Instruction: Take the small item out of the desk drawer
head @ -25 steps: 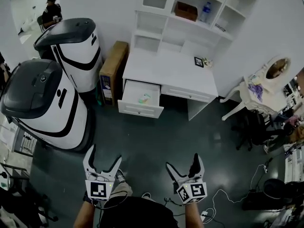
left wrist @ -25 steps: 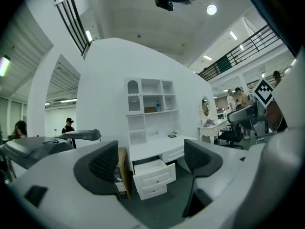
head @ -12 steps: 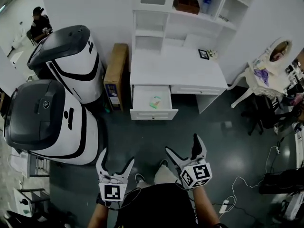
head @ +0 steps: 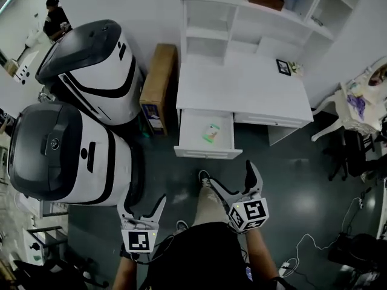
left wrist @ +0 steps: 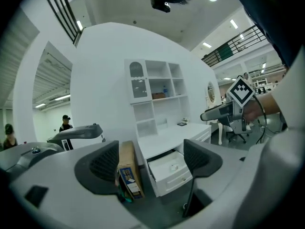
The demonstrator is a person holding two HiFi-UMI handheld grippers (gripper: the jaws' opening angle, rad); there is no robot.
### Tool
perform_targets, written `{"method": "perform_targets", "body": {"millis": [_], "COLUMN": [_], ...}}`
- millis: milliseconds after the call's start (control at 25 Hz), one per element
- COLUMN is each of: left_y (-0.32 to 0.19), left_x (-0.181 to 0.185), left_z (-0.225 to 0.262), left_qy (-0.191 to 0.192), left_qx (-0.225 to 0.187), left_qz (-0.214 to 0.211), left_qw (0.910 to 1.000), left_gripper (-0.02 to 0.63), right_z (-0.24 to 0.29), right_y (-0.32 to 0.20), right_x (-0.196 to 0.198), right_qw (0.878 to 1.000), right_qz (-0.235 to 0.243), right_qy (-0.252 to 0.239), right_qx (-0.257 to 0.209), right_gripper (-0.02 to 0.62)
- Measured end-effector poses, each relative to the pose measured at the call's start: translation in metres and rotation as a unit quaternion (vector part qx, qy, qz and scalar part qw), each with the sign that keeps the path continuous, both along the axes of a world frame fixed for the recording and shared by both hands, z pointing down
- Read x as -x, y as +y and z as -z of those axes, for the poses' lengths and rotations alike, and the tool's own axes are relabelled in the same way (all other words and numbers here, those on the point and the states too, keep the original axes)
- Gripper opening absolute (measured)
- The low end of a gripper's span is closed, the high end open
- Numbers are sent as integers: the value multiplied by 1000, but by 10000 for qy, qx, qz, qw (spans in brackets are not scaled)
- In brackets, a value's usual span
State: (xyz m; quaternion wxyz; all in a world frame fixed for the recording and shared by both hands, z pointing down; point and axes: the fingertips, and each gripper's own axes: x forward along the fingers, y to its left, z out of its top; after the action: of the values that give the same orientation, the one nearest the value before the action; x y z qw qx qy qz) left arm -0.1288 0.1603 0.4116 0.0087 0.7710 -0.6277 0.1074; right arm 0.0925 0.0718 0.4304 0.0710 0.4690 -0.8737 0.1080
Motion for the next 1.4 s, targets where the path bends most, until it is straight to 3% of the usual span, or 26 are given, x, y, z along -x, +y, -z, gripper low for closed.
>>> {"method": "perform_targets", "body": {"millis": [120,320,480,600,760,920,1040,1160,1280,1400], "left_y": [-55,-155,-229,-265,-292,-301,-308,-312,-314,-309], "left_x": [8,-1,-23,-21,-19,-16,-10,-26,-33,-29], "left_z": [-21,-21,-24,-29,-67,-118,-148,-174,-189,-194], "left_qy": [-352,32,-1,32,17,29,535,963,922,995], "left_qx": [697,951,745,526,926,1875,2192,2474,2731,2752], "left_qz": [248,823,979,1132,1144,1320,1752,1897,1980,2193], "left_qw": [9966,9921,9924,9922,9891,9733,9583,9452,9369,9307], "left_gripper": [430,430,430,430,430,430,428,425,403,328], "right_z": [-25,-96,-177,-240,-305,-371,-421,-459,-492,-521], "right_y": [-77,-194,-265,-294,-327,-329,-346,-356,-360,-353], "right_x": [2,-11,-16,-3,13,23,25,18,14,18], "right_qw": [9986,9803,9518,9283,9031,8681,8476,8369,8286,8171], "right_qz": [322,1054,1633,2071,2368,2647,2740,2789,2752,2845], "right_qy": [360,1445,2233,2633,2791,3144,3502,3576,3733,3891], "right_qx": [218,840,1322,1612,2248,2783,2895,3065,3136,3165], "right_gripper": [568,552,552,552,554,554,554,554,554,554]}}
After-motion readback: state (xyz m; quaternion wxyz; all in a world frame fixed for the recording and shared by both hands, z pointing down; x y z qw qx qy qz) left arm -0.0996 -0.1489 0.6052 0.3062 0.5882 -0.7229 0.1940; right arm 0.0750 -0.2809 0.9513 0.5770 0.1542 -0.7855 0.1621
